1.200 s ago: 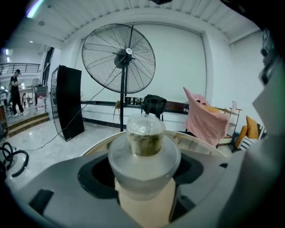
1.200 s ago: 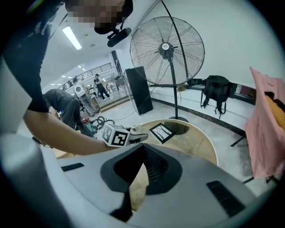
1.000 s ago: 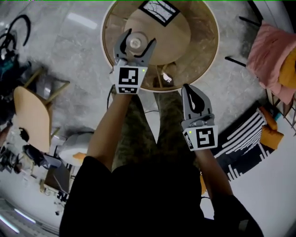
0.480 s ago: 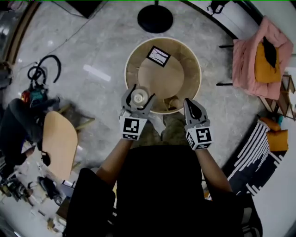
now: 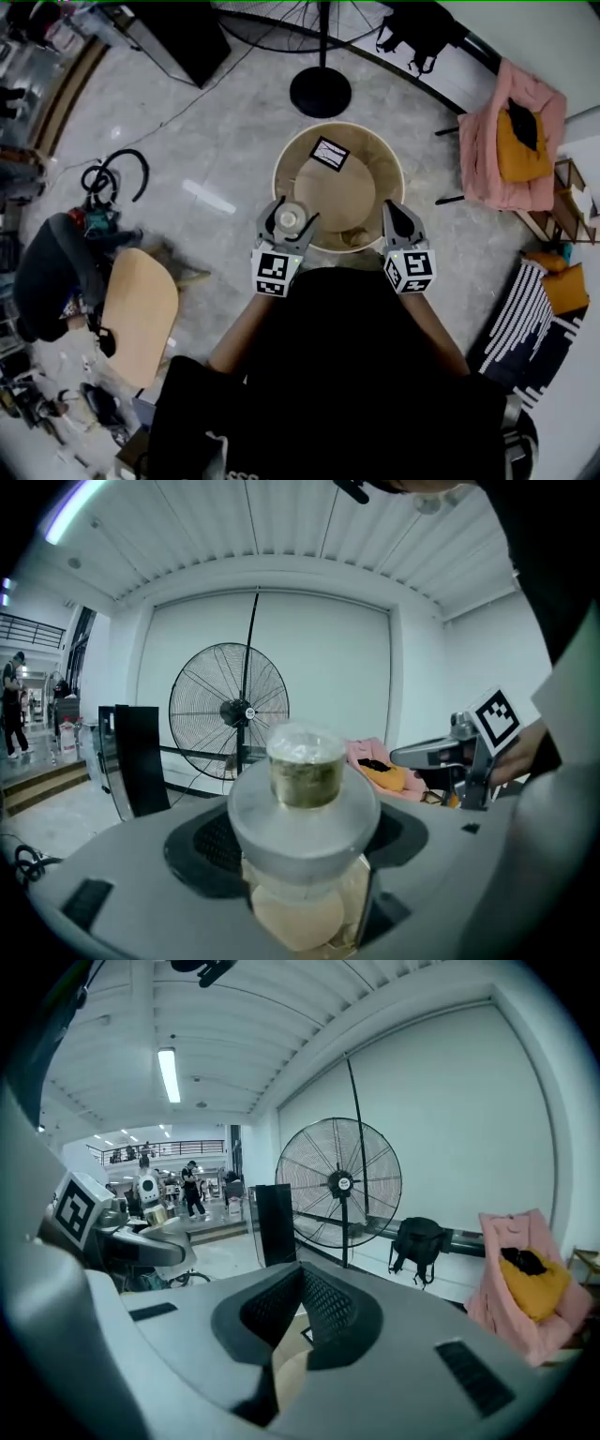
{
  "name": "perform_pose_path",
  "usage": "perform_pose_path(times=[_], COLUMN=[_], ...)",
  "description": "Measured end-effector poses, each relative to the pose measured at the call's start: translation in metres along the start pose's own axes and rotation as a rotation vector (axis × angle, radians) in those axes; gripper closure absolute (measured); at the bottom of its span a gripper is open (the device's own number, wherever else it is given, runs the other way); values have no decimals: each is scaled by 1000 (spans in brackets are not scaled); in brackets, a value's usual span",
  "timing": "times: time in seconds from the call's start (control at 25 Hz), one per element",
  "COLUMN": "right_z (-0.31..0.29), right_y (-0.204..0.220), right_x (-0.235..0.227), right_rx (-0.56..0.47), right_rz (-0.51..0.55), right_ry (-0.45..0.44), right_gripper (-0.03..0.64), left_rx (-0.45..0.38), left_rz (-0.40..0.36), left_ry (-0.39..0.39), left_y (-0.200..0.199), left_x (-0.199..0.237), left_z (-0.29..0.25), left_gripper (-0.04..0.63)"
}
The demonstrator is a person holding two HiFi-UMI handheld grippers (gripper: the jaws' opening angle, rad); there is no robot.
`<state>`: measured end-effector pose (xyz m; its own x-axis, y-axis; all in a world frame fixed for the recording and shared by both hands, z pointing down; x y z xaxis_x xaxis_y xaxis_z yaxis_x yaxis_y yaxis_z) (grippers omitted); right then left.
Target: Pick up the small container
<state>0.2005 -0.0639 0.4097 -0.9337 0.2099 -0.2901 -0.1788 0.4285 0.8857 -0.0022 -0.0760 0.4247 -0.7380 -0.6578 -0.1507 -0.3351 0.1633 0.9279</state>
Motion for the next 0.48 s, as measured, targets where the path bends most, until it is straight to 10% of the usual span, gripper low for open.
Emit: perform_pose_path(times=[0.48], right_z=[-6], right_y=[-50], right_x=[-11], right_rx=[-106], right_rz=[54], right_ry=[85], right_gripper=[595], left_rx=[-62], left_rz=[8], left_ry=[-41], left_y=[-24], left_x=[28], left_z=[10], left_gripper=[247])
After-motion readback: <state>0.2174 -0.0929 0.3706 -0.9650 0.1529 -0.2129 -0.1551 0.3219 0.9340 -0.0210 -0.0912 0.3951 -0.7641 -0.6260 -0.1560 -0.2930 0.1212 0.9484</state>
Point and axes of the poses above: the fingertips, and each gripper's own axes: z backward along the fingers, x to its left, y out of its underside, the point moved 2 cm from there along z, backward along the fingers, and after that the axes turned 15 degrees about -z, right-handed, at the moved point
